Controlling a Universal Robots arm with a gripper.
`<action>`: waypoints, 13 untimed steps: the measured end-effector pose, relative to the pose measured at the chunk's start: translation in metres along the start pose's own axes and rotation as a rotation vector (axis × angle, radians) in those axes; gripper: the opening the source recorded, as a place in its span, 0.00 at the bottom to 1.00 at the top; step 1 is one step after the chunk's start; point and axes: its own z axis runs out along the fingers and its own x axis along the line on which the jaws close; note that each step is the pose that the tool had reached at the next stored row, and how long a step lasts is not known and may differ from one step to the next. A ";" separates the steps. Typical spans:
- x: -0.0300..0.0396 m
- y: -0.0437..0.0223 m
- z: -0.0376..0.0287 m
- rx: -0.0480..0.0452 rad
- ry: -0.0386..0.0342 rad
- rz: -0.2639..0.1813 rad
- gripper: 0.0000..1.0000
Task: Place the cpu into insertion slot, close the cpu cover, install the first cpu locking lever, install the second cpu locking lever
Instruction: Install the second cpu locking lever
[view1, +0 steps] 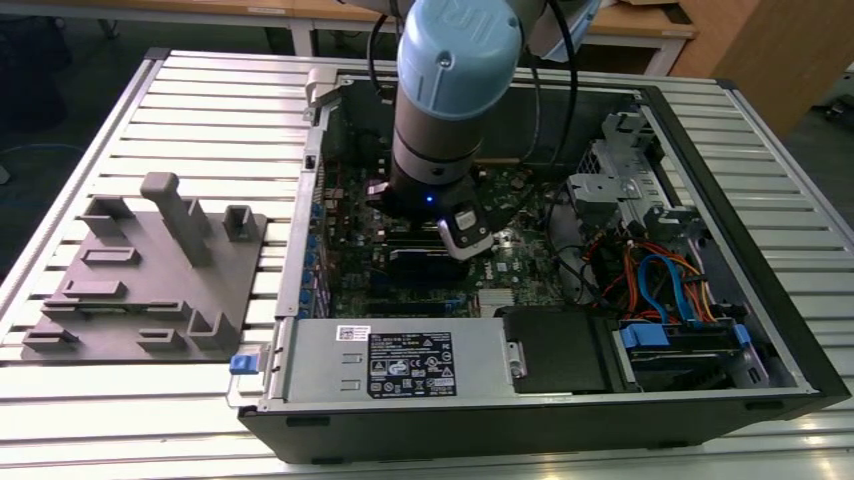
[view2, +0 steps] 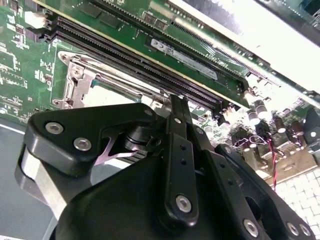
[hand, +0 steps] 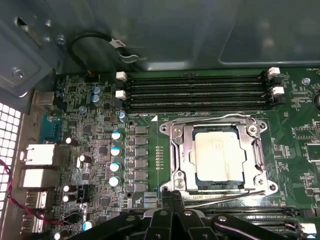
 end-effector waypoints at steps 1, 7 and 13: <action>0.0000 -0.0001 -0.0001 0.0000 0.0000 0.000 0.10; -0.0002 -0.0017 -0.0002 -0.0007 0.0002 0.000 0.10; -0.0002 -0.0046 -0.0002 -0.0034 0.0001 0.000 0.10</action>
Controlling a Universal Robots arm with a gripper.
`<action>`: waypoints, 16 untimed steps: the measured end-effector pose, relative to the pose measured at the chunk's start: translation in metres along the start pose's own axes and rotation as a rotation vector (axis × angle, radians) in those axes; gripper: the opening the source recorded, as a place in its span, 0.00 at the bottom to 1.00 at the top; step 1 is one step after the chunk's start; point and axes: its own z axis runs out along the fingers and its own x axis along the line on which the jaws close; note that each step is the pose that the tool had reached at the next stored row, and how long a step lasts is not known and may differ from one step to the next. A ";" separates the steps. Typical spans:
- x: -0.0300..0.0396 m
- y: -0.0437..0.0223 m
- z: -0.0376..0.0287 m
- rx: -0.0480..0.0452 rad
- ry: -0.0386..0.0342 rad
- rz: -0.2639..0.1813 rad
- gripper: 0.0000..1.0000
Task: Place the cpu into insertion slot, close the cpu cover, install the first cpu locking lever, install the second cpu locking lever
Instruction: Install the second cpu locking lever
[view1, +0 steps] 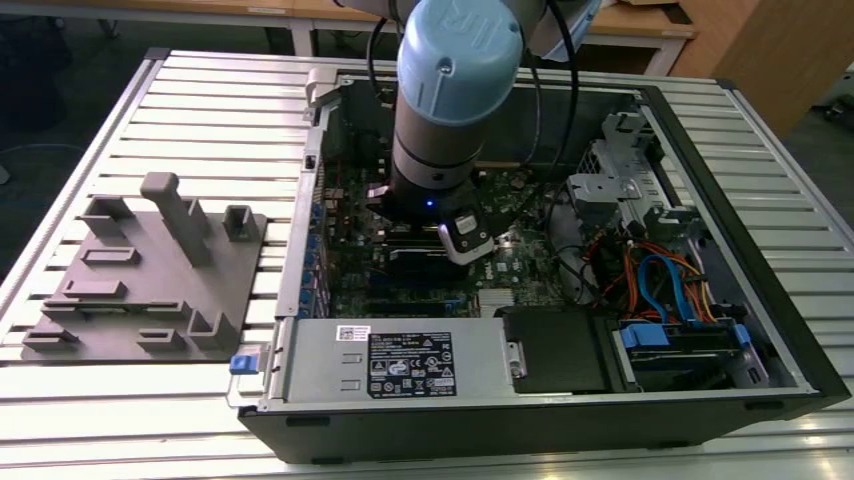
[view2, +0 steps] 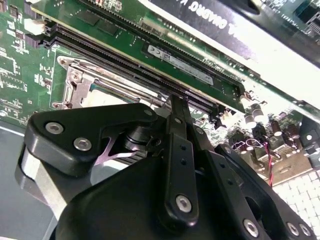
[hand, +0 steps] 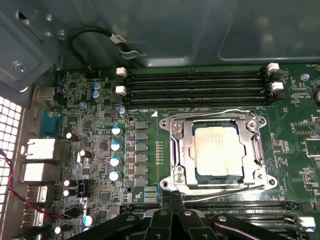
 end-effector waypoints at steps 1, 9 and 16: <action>-0.0001 -0.0002 0.0006 -0.0027 0.0002 0.000 0.10; -0.0001 -0.0010 0.0031 -0.0264 0.0012 -0.001 0.10; -0.0002 -0.0016 0.0052 -0.0355 0.0017 -0.001 0.10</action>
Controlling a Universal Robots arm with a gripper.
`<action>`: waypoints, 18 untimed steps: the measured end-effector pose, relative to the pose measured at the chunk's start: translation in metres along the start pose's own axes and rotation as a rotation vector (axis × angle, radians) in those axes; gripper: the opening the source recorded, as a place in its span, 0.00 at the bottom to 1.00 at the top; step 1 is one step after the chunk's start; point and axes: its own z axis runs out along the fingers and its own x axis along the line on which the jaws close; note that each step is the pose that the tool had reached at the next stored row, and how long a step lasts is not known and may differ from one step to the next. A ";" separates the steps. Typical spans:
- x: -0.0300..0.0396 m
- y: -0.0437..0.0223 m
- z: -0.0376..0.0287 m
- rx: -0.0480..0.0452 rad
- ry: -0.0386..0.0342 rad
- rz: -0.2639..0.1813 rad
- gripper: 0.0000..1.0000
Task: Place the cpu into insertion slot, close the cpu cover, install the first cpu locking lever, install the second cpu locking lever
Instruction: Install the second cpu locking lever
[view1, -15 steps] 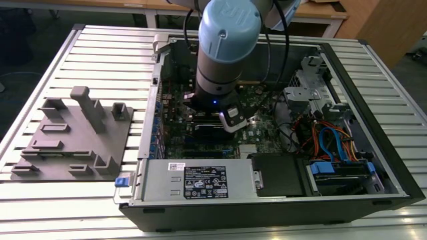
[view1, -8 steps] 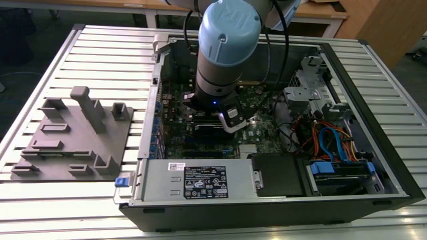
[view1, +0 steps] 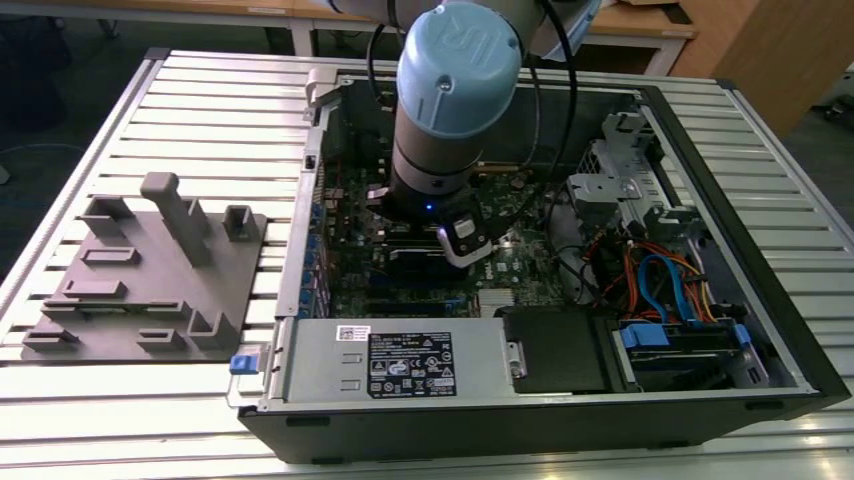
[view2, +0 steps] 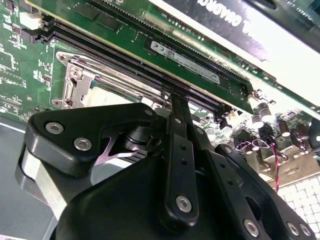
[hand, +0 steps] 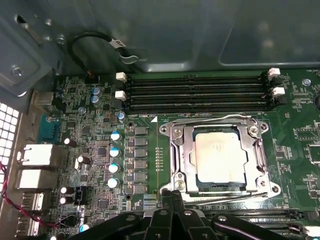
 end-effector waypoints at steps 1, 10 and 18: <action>0.0000 0.0000 0.0001 -0.0008 0.0001 0.000 0.10; 0.0001 0.0006 0.0030 -0.0095 0.0003 0.000 0.10; 0.0010 0.0011 0.0045 -0.0125 0.0005 0.000 0.10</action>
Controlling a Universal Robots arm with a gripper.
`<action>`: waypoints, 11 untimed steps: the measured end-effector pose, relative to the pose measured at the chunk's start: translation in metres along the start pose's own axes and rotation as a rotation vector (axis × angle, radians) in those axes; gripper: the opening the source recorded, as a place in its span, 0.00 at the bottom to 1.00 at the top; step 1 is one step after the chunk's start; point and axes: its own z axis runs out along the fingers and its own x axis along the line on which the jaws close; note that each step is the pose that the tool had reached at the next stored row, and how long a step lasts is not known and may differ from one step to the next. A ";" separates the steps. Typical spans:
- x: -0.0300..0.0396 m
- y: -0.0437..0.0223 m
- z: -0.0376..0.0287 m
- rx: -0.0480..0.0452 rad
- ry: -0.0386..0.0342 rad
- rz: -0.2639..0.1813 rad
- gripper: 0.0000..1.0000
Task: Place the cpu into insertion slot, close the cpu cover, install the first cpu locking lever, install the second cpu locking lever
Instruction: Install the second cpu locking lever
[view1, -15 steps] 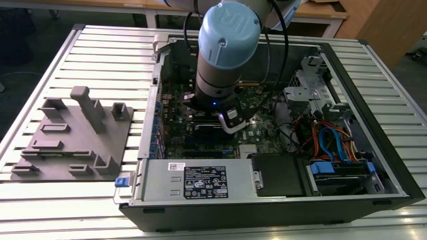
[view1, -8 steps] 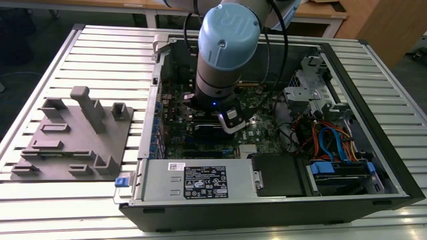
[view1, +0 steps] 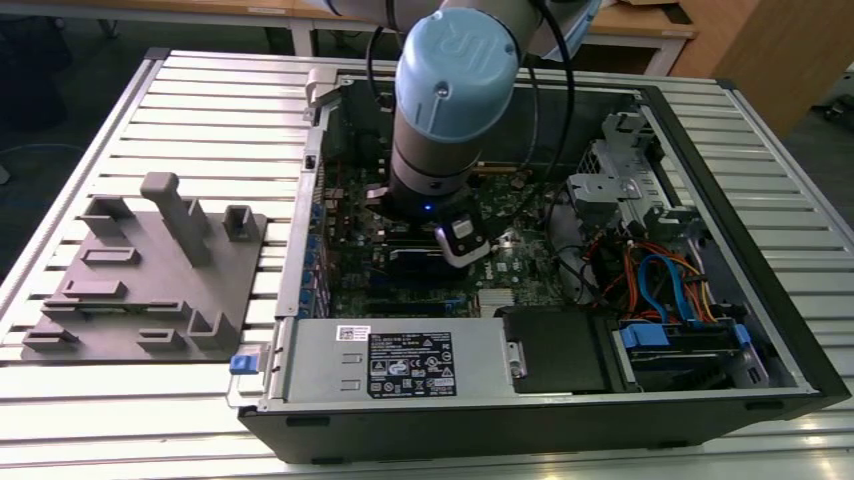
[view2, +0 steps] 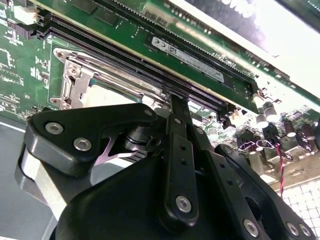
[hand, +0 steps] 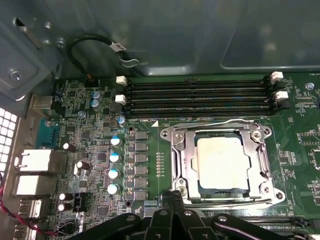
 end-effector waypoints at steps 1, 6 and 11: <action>0.0002 0.0001 0.0001 -0.0004 0.0000 0.000 0.10; 0.0016 0.0001 0.0002 -0.0008 0.0000 0.000 0.10; 0.0024 0.0009 0.0014 -0.0012 0.0000 0.000 0.10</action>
